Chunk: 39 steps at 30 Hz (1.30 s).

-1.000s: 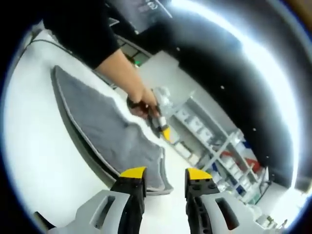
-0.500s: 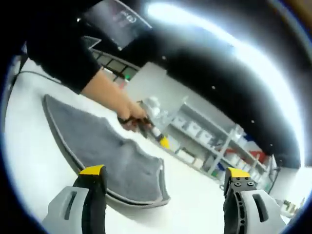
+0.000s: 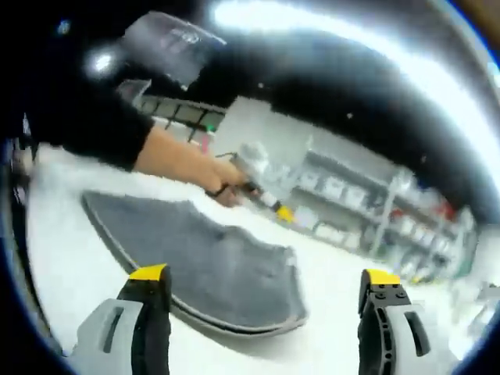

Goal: Open the folded towel by lifting each exposed corner and separating the folded layers until the towel lies flat within the target outline without major curled edges

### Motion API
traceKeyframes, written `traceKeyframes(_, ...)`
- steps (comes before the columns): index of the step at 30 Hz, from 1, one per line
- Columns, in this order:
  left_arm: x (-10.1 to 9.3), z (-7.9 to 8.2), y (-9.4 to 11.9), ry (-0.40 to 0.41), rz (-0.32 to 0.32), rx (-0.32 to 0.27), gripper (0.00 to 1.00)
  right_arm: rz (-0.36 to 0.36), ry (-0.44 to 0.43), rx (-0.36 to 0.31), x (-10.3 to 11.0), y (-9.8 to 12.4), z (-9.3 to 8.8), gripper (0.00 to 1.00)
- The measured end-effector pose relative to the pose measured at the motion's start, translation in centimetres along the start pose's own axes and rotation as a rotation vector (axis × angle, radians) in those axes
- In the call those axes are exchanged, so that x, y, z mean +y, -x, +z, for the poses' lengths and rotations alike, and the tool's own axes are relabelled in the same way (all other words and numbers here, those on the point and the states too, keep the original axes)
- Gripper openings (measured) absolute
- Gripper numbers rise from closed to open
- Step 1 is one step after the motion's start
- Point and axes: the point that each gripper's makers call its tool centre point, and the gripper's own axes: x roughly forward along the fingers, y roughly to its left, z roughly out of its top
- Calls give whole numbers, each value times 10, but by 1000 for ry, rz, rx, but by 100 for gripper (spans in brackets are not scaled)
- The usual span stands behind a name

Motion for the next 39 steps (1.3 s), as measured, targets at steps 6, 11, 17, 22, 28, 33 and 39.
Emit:
traceKeyframes(6,-18,-17,-2,-32,-93,57,100,-7,-27,-12,-5,-1,8,80)
traceKeyframes(11,-29,-15,-3,-73,-166,46,100,29,-129,10,0,-7,6,71)
traceKeyframes(17,-45,-29,0,-123,-282,102,100,7,-164,88,-13,-10,-16,71)
traceKeyframes(22,-51,-32,2,-93,-316,114,100,-25,-215,183,-21,-8,-33,60)
traceKeyframes(28,-55,-36,3,-121,-337,132,99,-45,-291,220,-24,-5,-41,67)
traceKeyframes(33,-53,-39,3,-134,-352,150,96,-41,-292,248,-25,-2,-47,61)
traceKeyframes(39,-63,-50,2,-152,-411,199,87,-39,-286,251,-25,-2,-44,53)
